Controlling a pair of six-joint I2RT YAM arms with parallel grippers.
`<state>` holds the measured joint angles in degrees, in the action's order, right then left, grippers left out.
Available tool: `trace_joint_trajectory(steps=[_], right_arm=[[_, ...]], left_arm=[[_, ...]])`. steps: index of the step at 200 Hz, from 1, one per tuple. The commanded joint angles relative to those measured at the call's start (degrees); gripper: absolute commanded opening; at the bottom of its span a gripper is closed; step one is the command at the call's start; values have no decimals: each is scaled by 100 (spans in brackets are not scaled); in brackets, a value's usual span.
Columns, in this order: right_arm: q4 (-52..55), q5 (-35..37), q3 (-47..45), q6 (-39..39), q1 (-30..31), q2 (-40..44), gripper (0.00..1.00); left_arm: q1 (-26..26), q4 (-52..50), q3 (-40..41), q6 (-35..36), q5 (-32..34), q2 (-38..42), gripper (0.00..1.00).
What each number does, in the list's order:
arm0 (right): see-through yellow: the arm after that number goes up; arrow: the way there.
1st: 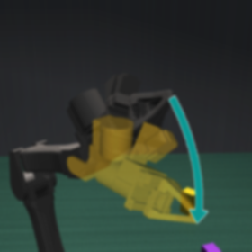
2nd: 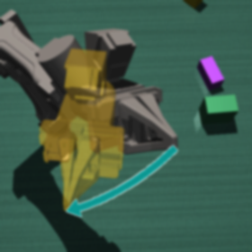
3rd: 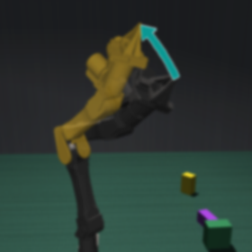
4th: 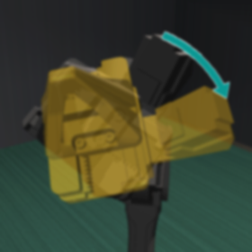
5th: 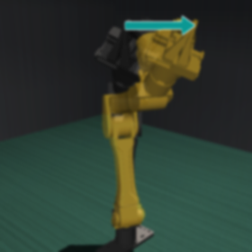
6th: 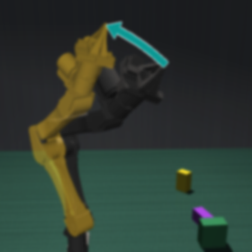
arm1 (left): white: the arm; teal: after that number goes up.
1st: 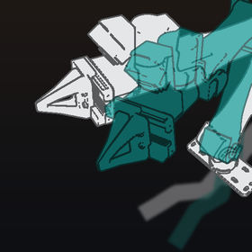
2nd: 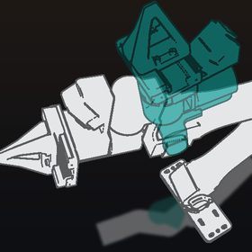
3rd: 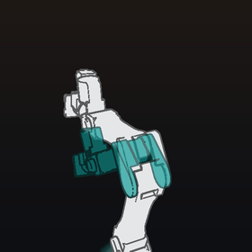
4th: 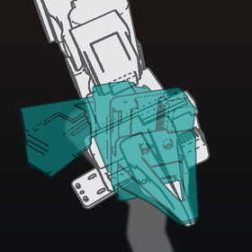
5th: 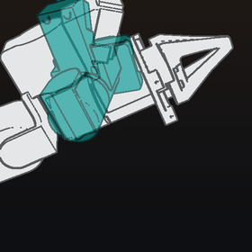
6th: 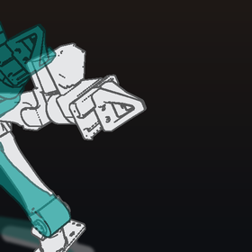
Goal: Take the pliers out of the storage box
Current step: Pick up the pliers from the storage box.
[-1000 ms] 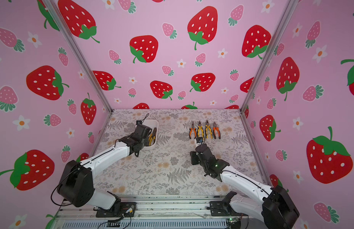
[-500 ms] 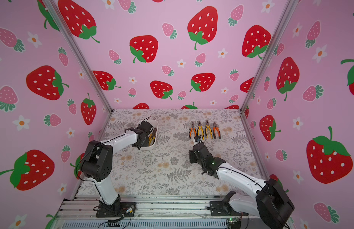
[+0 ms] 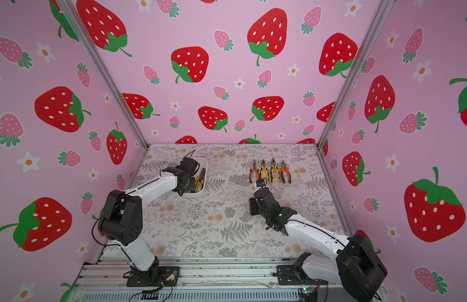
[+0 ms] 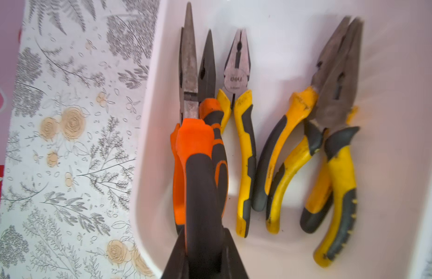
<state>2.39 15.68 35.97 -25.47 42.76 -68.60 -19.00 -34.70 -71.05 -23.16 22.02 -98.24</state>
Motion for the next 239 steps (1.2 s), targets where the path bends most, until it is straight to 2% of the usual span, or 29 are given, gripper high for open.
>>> trace_joint_trajectory(steps=[1,35,70,93,109,130,141,186,227,236,239], right_arm=[[8,3,231,51,33,-88,46],[51,-21,322,51,34,-198,45],[68,-30,351,51,35,-249,45],[74,-35,357,51,39,-256,45],[77,-32,367,51,32,-258,45],[90,-31,368,60,34,-263,45],[86,-36,367,56,35,-267,45],[69,-32,325,61,41,-194,45],[59,-38,331,78,42,-209,45],[59,-41,341,78,40,-220,45],[59,-45,333,83,40,-223,45]], left_arm=[[-11,114,-42,83,215,662,0],[-11,102,-122,110,-65,1165,0],[-14,729,320,-24,-1148,1724,0],[36,995,523,-234,-1636,1852,0],[146,1363,725,-375,-2250,1822,0],[469,2260,1241,-929,-3544,1728,0],[575,2630,1451,-1148,-3856,1638,0],[986,3527,1954,-1643,-4454,1152,0],[1119,3235,1867,-1485,-4439,944,0],[1122,3043,1790,-1381,-4354,917,5],[1119,2974,1762,-1337,-4320,910,9]])
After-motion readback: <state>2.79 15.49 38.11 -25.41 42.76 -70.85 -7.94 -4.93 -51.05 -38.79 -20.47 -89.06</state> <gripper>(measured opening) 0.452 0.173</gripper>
